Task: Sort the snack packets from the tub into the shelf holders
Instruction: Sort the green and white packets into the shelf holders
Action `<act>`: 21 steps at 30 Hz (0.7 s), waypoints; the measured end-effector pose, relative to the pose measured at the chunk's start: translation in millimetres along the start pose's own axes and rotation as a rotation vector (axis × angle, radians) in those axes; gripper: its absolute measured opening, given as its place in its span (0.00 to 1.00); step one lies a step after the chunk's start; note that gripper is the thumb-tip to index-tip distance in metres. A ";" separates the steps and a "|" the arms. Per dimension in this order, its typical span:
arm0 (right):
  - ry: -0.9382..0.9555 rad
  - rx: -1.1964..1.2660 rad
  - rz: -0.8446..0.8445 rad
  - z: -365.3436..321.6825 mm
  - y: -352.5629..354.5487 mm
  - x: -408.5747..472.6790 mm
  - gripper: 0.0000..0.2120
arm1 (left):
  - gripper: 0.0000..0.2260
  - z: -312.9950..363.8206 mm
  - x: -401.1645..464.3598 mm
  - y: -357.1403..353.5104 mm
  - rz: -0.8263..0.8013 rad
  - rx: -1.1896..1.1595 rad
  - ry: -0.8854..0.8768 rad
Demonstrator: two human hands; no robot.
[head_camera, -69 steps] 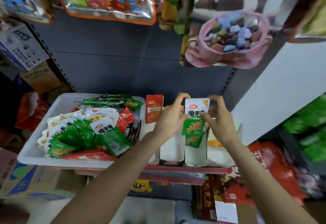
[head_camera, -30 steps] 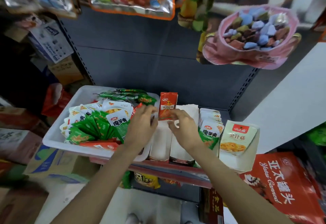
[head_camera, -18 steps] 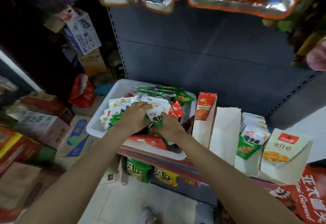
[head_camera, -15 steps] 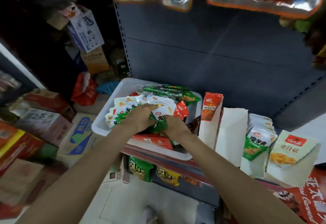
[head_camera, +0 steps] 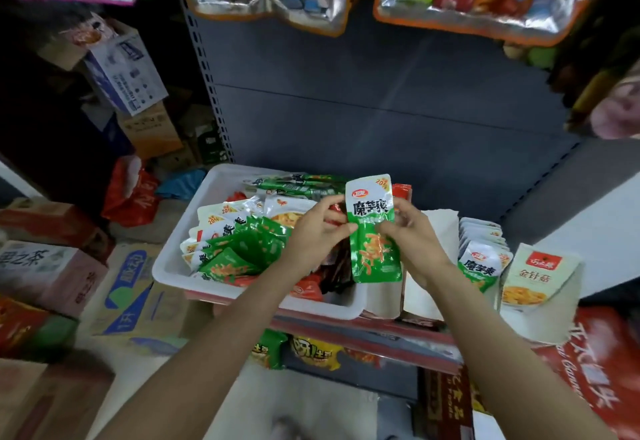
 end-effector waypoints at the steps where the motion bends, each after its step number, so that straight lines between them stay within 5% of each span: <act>1: 0.018 -0.036 0.012 -1.2 10.3 -4.3 0.18 | 0.18 7.5 2.3 -8.1 0.002 -0.047 -0.023; 5: 0.105 -0.382 0.181 -7.2 60.2 -24.9 0.19 | 0.13 30.0 17.3 -54.2 -0.033 -0.083 -0.047; 11: 0.203 -0.691 0.296 -19.5 122.9 -65.6 0.45 | 0.17 66.7 43.9 -133.1 -0.059 0.040 -0.156; 15: 0.203 -0.705 0.347 -12.3 159.7 -75.8 0.37 | 0.33 85.2 53.4 -170.0 -0.011 0.249 -0.226; 21: 0.130 -0.739 0.373 6.1 197.4 -72.5 0.18 | 0.20 81.7 64.6 -196.7 0.016 0.534 -0.212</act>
Point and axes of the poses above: each hand's wrist, its own x-axis towards the middle knuckle, its own y-axis out of the back of the hand, z = x × y, the point moved 4 cm from there along x, towards the middle knuckle, and after that the axes turned 10 degrees about -z, right-handed, at the moved point
